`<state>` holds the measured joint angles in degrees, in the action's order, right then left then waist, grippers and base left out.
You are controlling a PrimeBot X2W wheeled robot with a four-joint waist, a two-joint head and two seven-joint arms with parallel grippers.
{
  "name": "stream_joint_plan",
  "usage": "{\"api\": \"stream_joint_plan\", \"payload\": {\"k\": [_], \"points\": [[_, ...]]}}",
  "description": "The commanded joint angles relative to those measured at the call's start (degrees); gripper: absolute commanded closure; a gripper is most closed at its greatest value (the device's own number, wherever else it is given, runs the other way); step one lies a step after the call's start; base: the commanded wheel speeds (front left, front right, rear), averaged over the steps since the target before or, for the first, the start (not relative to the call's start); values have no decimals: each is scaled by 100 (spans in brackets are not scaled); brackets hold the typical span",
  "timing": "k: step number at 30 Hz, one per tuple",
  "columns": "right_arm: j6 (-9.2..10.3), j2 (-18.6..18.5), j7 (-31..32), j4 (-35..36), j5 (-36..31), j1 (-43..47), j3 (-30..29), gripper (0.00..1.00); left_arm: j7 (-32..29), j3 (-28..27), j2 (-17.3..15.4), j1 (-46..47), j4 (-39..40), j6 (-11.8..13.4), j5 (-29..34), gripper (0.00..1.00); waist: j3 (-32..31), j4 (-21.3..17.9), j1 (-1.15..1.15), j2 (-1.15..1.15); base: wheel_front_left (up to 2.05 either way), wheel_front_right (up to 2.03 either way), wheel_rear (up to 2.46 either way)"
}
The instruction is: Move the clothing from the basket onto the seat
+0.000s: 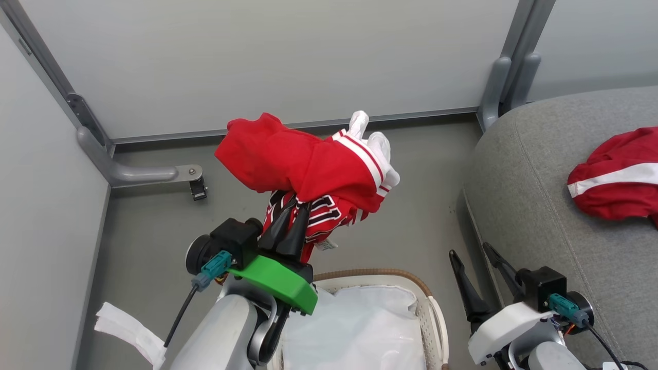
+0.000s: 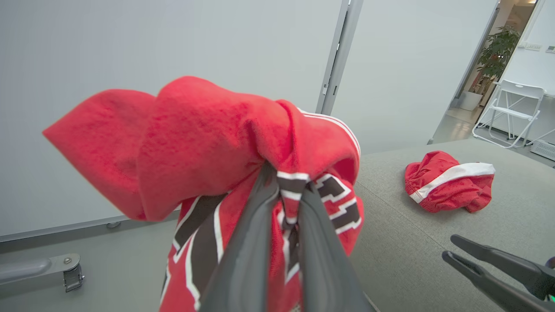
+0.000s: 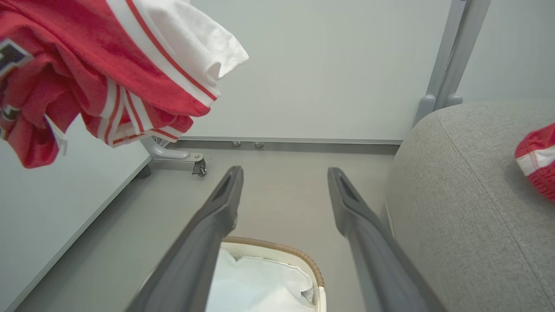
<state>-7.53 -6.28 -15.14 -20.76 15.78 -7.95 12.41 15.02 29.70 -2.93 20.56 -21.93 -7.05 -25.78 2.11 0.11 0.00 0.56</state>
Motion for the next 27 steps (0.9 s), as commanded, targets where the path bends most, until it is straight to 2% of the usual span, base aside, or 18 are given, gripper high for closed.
{"api": "stream_joint_plan", "payload": {"k": [1, 5, 13, 21, 27], "points": [[8, -4, -1, -17, 34, 87, 24, 0, 22, -9, -3, -75, 95, -18, -34, 100, -51, -1, 0, -56, 0, 0, 0], [8, -96, -1, 69, -139, 52, 322, 0, 22, -7, -5, -124, 209, -25, -61, 100, -60, -10, 0, -56, 0, 0, 0], [8, -324, -2, 404, -544, -506, 1293, 0, 22, 90, -3, -140, 227, -27, -104, 100, 6, 31, 0, -56, 0, 0, 0], [8, -176, -1, 368, -392, -1271, 2114, 0, 22, 312, -4, -115, 183, 14, -207, 100, 12, 165, 0, -56, 0, 0, 0], [8, -34, -1, -18, -289, -1595, 2391, 0, 22, 633, -3, -167, 116, 1, -306, 100, -12, 284, 0, -56, 0, 0, 0]]}}
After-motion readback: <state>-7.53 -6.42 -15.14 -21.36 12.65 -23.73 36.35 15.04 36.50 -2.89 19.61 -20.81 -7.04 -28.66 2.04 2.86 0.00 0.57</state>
